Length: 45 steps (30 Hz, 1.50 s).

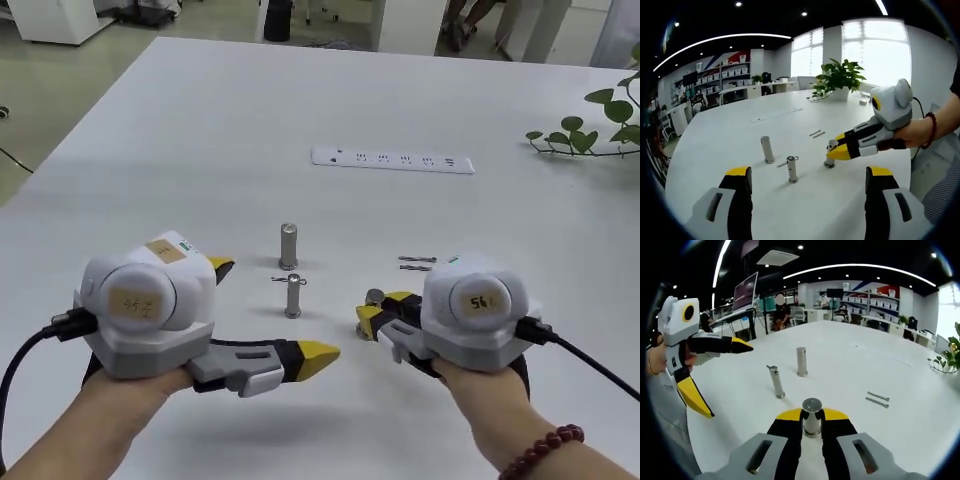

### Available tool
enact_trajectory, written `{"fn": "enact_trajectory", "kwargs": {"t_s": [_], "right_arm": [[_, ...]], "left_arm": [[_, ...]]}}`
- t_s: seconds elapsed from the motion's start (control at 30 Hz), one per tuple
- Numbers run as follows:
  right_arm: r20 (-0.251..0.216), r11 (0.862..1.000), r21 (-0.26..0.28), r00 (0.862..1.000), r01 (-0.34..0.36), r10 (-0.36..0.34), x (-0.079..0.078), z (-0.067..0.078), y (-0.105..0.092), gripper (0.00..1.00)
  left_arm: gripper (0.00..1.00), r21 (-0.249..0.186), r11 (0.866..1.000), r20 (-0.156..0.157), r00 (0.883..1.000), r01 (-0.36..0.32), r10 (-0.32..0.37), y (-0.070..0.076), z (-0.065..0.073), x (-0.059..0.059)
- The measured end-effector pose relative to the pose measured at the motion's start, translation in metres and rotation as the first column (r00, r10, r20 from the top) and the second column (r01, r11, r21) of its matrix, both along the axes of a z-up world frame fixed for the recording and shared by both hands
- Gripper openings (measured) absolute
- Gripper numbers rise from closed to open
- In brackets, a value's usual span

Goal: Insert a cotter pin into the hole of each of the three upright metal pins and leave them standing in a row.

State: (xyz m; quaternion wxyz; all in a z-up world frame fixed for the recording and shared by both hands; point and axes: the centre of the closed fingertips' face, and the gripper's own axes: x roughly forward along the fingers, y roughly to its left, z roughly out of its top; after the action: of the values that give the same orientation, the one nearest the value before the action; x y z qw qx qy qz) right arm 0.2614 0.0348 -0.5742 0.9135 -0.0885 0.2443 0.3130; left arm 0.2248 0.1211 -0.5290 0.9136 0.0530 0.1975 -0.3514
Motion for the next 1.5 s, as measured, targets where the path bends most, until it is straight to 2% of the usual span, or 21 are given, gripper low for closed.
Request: {"fn": "enact_trajectory", "kwargs": {"t_s": [0.17, 0.47, 0.63, 0.83, 0.93, 1.03, 1.07, 1.13, 1.33, 1.5], "right_arm": [[-0.014, 1.000, 0.015, 1.000, -0.008, 0.008, -0.003, 0.000, -0.001, 0.10], [-0.044, 0.999, 0.028, 0.999, -0.028, 0.030, -0.010, 0.009, -0.006, 0.17], [-0.058, 0.997, 0.021, 0.995, -0.074, 0.075, -0.012, 0.017, -0.010, 0.18], [-0.085, 0.990, -0.041, 0.987, -0.138, 0.134, -0.014, 0.019, -0.021, 0.19], [-0.103, 0.977, -0.105, 0.979, -0.185, 0.174, -0.012, 0.020, -0.029, 0.19], [-0.127, 0.969, -0.140, 0.974, -0.206, 0.189, -0.010, 0.021, -0.036, 0.19], [-0.120, 0.965, -0.151, 0.973, -0.214, 0.197, -0.007, 0.022, -0.038, 0.19], [-0.136, 0.961, -0.162, 0.970, -0.222, 0.201, -0.005, 0.019, -0.043, 0.18], [-0.181, 0.938, -0.221, 0.957, -0.266, 0.228, -0.002, 0.011, -0.054, 0.18], [-0.178, 0.927, -0.248, 0.954, -0.281, 0.241, 0.001, 0.020, -0.055, 0.18]], "left_arm": [[0.93, 0.001, 1.000, 0.001, 1.000, 0.002, -0.002, -0.001, 0.000, 0.000], [0.95, 0.001, 1.000, 0.000, 1.000, 0.007, -0.007, -0.003, -0.001, -0.001], [0.95, -0.001, 1.000, -0.001, 1.000, 0.007, -0.007, -0.003, 0.000, -0.002], [0.95, -0.002, 1.000, 0.001, 1.000, 0.009, -0.009, -0.004, 0.000, -0.002], [0.95, -0.001, 1.000, 0.004, 1.000, 0.011, -0.011, -0.004, 0.000, -0.001], [0.95, 0.001, 1.000, 0.009, 1.000, 0.015, -0.015, -0.004, 0.001, -0.002], [0.94, 0.000, 1.000, 0.009, 1.000, 0.017, -0.017, -0.005, 0.002, -0.002], [0.94, -0.004, 1.000, 0.009, 1.000, 0.018, -0.018, -0.005, 0.003, -0.002], [0.94, 0.000, 1.000, 0.013, 1.000, 0.012, -0.012, -0.004, 0.004, -0.002], [0.94, 0.002, 1.000, 0.013, 1.000, 0.013, -0.013, -0.005, 0.004, -0.003]]}}
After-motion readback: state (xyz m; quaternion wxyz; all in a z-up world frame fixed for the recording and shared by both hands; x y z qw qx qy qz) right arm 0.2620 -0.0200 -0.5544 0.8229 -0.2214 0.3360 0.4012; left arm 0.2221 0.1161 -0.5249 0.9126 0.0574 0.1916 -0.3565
